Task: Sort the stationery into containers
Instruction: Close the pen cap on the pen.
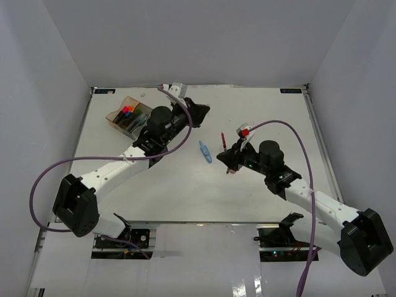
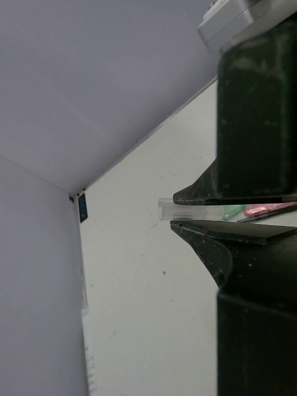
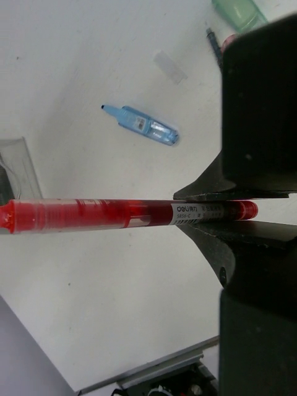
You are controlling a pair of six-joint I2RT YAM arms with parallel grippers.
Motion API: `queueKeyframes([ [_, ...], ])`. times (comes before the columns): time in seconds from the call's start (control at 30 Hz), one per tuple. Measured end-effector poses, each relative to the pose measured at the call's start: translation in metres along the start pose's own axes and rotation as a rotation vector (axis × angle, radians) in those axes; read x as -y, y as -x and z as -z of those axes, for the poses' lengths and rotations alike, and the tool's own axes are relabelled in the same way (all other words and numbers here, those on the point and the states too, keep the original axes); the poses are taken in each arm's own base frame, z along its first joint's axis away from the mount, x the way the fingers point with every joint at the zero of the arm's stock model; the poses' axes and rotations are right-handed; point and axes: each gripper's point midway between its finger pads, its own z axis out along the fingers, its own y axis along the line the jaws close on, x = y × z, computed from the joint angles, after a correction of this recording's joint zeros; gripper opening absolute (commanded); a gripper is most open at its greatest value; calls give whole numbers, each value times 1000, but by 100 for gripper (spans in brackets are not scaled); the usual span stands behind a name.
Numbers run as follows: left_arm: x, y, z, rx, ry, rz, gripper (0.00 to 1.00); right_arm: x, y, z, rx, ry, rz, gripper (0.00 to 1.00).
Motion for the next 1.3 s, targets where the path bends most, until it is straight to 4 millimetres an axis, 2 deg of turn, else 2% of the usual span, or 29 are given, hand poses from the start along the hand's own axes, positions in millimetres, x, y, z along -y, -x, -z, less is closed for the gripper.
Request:
queueKeyframes([
  [0.13, 14, 18, 25, 83, -70, -5, 0, -18, 12, -11, 20, 75, -21, 8],
  [0.33, 20, 25, 64, 169, -130, -6, 0, -42, 18, -34, 24, 168, -35, 8],
  [0.63, 34, 54, 98, 309, -198, -13, 0, -65, 22, -55, 56, 264, -26, 8],
  [0.77, 37, 59, 105, 344, -213, -24, 0, -72, 25, -63, 75, 298, -25, 8],
  [1.0, 38, 56, 105, 336, -225, -33, 0, -77, 34, -74, 110, 330, -11, 8],
  [1.3, 36, 52, 105, 337, -229, -35, 0, -82, 46, -75, 146, 351, 9, 8],
])
